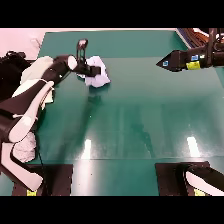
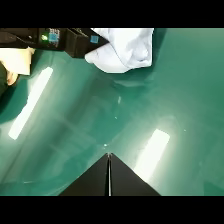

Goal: Fold the shirts.

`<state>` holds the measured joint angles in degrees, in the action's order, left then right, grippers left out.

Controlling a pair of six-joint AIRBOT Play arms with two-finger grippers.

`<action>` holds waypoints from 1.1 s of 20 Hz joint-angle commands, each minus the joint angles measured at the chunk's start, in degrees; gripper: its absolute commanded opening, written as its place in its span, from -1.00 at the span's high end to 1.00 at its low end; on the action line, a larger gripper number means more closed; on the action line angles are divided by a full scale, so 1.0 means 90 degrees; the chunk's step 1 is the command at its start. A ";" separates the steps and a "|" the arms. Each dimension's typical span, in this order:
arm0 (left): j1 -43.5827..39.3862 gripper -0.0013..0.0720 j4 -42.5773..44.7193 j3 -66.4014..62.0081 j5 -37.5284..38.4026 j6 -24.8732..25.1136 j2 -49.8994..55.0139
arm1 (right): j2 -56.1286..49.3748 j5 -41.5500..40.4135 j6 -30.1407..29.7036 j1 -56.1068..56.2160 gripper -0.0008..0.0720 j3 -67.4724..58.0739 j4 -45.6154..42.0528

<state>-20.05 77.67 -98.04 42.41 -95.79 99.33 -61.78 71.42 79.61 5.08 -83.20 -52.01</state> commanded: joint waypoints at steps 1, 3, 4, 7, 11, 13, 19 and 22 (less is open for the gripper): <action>-0.0002 0.90 0.0471 -0.0605 -0.0163 0.0087 -0.1001 | 0.0432 -0.0442 0.0002 -0.0017 0.93 -0.0005 -0.0002; -0.0056 0.90 0.0493 -0.0947 -0.0085 0.0622 -0.1892 | 0.0833 -0.0857 0.0002 -0.0017 0.93 -0.0005 -0.0005; -0.0141 0.90 0.0522 -0.1003 0.0012 0.0789 -0.2346 | 0.0996 -0.1020 0.0002 -0.0019 0.93 -0.0005 -0.0007; -0.0653 0.90 0.0522 -0.1003 0.0512 0.1071 -0.3240 | 0.1360 -0.1236 0.0002 -0.0019 0.93 -0.0005 -0.0015; -0.1761 0.90 0.0515 -0.0957 0.1413 0.1224 -0.3215 | 0.1413 -0.1115 0.0002 -0.0019 0.93 -0.0177 -0.0058; -0.2344 0.90 0.0469 -0.0816 0.1598 0.1224 -0.2863 | 0.1146 -0.0743 0.0000 -0.0019 0.93 -0.0631 -0.0058; -0.2892 -0.84 -0.0767 -0.0619 0.1120 0.1190 -0.1736 | 0.0287 0.0019 0.0002 -0.0374 0.93 -0.2157 -0.0058; -0.2050 -0.83 -0.0729 -0.0665 0.1035 0.0940 -0.1719 | 0.0024 0.0595 0.0005 -0.0792 0.93 -0.2633 -0.0051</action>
<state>-42.57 73.08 -103.92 52.73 -85.36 82.37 -59.11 71.59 79.57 0.71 -102.41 -52.51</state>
